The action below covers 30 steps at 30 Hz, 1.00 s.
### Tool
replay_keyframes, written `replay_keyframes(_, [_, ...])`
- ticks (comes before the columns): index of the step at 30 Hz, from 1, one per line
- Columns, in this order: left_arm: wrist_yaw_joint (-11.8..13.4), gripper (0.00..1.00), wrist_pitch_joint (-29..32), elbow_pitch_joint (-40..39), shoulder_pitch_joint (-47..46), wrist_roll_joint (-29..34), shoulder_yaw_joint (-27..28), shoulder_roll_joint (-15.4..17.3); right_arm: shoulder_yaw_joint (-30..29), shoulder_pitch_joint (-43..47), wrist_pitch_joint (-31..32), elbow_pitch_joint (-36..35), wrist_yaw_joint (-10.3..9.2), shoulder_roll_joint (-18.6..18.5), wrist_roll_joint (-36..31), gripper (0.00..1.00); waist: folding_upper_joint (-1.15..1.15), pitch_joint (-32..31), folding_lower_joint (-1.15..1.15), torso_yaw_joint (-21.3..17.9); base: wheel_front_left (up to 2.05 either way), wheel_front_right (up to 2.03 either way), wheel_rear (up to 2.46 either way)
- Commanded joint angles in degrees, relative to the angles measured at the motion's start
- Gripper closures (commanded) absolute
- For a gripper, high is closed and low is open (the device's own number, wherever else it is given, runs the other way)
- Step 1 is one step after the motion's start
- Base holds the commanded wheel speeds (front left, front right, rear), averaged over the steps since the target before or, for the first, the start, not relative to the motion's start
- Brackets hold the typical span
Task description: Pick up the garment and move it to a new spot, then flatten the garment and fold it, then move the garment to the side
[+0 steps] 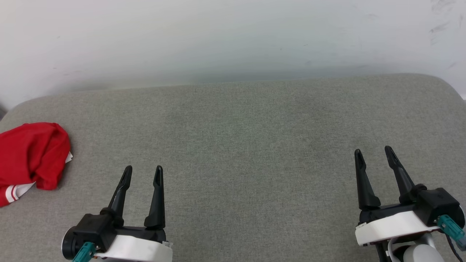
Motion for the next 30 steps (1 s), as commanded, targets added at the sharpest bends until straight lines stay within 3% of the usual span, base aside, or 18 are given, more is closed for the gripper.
replay_keyframes(1, [-0.2,0.00,-0.3,-0.2,0.2,0.8,0.0,-0.1,0.2,0.2,-0.3,0.1,-0.02,0.1,-1.0,0.00,0.00,0.0,0.00,0.0,0.00,0.00,0.00])
replay_keyframes(18, [-0.8,0.00,-1.2,-0.1,-0.8,2.4,0.0,-0.1,0.2,0.2,-1.1,-0.4,-0.02,0.1,-1.9,0.00,0.00,1.2,0.00,0.9,0.00,0.00,0.00])
replay_keyframes(30, [0.1,0.00,-1.2,-0.6,0.0,2.8,1.2,-0.1,2.6,1.3,-1.1,-0.7,-0.02,0.1,-1.6,0.00,0.00,0.8,0.00,8.2,0.00,0.00,0.00])
